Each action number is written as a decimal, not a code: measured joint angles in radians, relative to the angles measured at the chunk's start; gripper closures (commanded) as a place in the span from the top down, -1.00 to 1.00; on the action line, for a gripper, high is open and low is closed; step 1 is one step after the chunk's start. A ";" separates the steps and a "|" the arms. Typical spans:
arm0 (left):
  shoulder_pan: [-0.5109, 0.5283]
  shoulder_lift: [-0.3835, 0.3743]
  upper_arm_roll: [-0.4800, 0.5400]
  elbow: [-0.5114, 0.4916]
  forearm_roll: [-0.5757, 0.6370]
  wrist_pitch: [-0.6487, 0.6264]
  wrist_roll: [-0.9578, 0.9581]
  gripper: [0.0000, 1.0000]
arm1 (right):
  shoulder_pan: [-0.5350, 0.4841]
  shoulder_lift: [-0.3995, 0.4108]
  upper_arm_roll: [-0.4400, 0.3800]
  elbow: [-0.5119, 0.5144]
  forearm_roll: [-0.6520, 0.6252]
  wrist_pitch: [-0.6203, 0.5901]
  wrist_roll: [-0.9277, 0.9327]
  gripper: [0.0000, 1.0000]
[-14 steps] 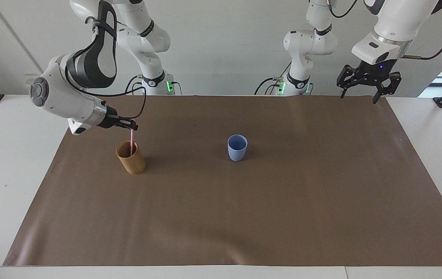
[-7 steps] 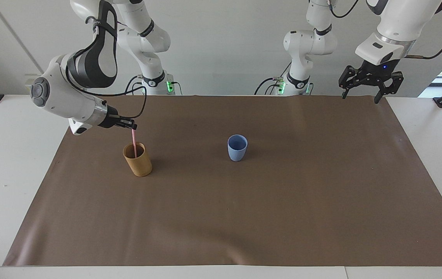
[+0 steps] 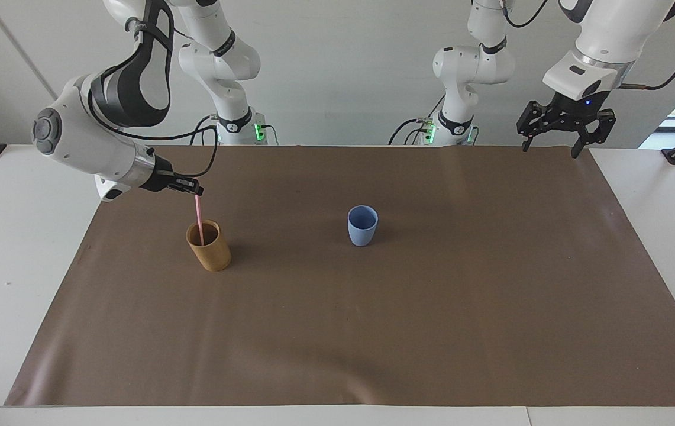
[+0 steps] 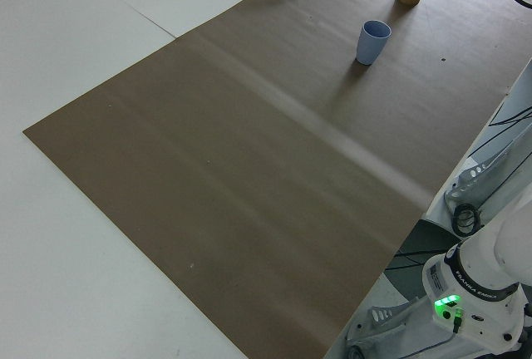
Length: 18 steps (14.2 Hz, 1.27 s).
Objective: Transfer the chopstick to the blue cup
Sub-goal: 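Grasp the pink chopstick in the tan cup with the right gripper, then pull the pink chopstick up out of the tan cup, then carry the chopstick with the right gripper and drop it into the blue cup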
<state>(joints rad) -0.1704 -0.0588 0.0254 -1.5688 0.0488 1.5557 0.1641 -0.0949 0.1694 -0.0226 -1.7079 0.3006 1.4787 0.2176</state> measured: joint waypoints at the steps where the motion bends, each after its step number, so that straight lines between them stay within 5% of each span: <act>1: 0.000 0.001 -0.001 0.000 -0.003 0.000 -0.001 1.00 | 0.000 -0.001 0.000 0.008 0.000 -0.002 0.004 -1.00; 13: 0.113 0.001 -0.125 0.007 -0.007 -0.013 -0.006 1.00 | 0.016 -0.144 0.060 0.131 0.171 -0.166 0.297 -1.00; 18: 0.114 0.003 -0.122 0.007 -0.022 -0.020 -0.013 1.00 | 0.155 -0.142 0.147 0.116 0.283 0.031 0.702 -1.00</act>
<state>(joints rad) -0.0567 -0.0561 -0.0963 -1.5617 0.0268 1.5354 0.1516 0.0598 0.0276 0.1246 -1.5922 0.5837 1.5096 0.9199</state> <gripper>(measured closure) 0.000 0.916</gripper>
